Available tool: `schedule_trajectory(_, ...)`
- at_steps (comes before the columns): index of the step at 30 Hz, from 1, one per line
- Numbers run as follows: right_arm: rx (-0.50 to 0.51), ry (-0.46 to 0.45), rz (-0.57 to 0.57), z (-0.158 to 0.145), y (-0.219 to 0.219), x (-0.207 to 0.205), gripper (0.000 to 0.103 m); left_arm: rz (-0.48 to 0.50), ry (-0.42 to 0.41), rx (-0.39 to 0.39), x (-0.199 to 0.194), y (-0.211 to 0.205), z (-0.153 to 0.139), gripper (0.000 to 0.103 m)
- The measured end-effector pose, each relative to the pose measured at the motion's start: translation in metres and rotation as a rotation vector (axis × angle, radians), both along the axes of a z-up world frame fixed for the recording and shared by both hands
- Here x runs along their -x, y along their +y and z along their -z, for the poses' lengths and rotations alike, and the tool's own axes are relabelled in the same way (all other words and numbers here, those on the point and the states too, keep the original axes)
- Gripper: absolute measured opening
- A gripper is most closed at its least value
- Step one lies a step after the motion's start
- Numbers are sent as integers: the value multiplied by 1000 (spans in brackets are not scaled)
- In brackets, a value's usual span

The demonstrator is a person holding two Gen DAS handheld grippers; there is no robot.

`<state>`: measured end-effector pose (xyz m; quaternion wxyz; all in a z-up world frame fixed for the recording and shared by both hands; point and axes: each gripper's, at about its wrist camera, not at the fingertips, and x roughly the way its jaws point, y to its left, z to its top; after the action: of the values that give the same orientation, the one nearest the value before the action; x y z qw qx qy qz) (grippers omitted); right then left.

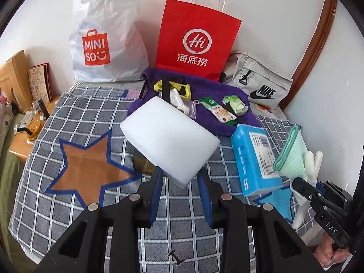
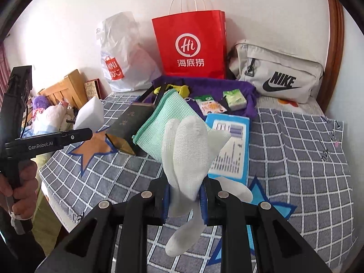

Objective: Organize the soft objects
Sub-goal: 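Carry the gloves with the right tool while the left tool carries the sponge block to the towel, then open the right tool to release the gloves while the left tool releases the sponge on the towel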

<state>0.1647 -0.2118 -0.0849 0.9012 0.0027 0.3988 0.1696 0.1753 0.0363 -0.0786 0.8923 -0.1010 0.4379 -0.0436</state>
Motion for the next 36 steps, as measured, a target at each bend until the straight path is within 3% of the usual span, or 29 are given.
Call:
schedule_trajectory(23, -12, -45, 49, -22, -11, -128, 22, 34, -26, -30, -117, -7, -21, 30)
schedule_trajectory(36, -12, -20, 63, -12, 2, -196, 22, 28, -33, -46, -177, -2, -24, 30)
